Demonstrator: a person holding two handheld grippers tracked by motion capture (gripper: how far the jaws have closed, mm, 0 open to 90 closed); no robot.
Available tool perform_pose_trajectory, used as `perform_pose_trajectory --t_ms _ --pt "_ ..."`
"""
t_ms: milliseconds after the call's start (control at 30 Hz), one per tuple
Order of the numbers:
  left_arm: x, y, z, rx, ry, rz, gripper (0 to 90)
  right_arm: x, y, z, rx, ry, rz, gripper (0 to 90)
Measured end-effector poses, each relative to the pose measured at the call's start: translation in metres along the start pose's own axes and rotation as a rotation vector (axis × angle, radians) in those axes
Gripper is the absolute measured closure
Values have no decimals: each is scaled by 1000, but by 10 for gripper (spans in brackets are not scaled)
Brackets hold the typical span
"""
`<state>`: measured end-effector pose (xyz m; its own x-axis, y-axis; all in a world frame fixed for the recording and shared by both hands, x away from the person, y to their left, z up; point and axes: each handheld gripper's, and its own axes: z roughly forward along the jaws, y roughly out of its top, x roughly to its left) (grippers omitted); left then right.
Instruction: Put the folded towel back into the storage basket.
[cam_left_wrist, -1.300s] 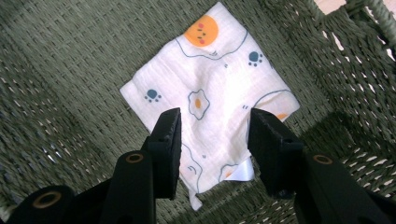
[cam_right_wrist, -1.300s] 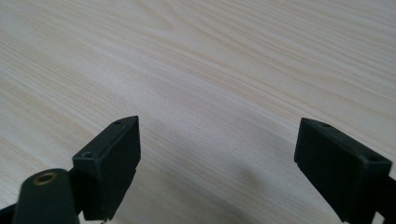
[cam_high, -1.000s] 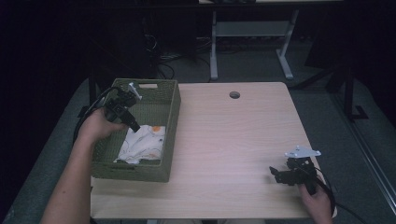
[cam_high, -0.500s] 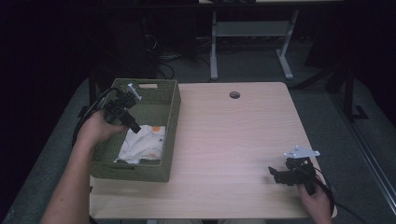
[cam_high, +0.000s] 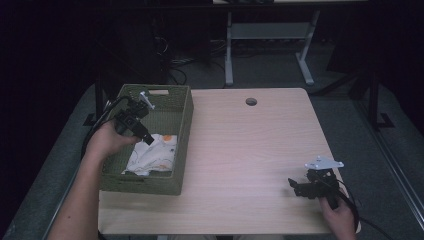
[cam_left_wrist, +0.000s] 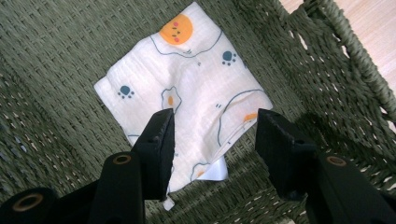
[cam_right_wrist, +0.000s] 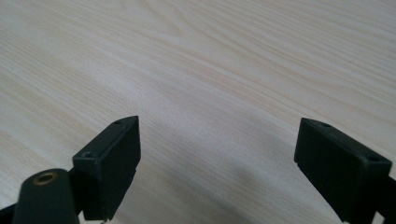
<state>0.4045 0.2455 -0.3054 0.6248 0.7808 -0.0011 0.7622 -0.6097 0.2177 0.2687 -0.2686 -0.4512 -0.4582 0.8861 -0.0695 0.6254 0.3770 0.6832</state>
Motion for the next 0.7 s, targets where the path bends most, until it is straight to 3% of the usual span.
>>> perform_pose_trajectory --t_ms 333,700 --pt "-10 4 -8 -17 9 8 466 1 0 0 0 1 -5 143" --pt "-30 15 -17 -35 4 58 456 1 1 -1 -1 -1 -7 144"
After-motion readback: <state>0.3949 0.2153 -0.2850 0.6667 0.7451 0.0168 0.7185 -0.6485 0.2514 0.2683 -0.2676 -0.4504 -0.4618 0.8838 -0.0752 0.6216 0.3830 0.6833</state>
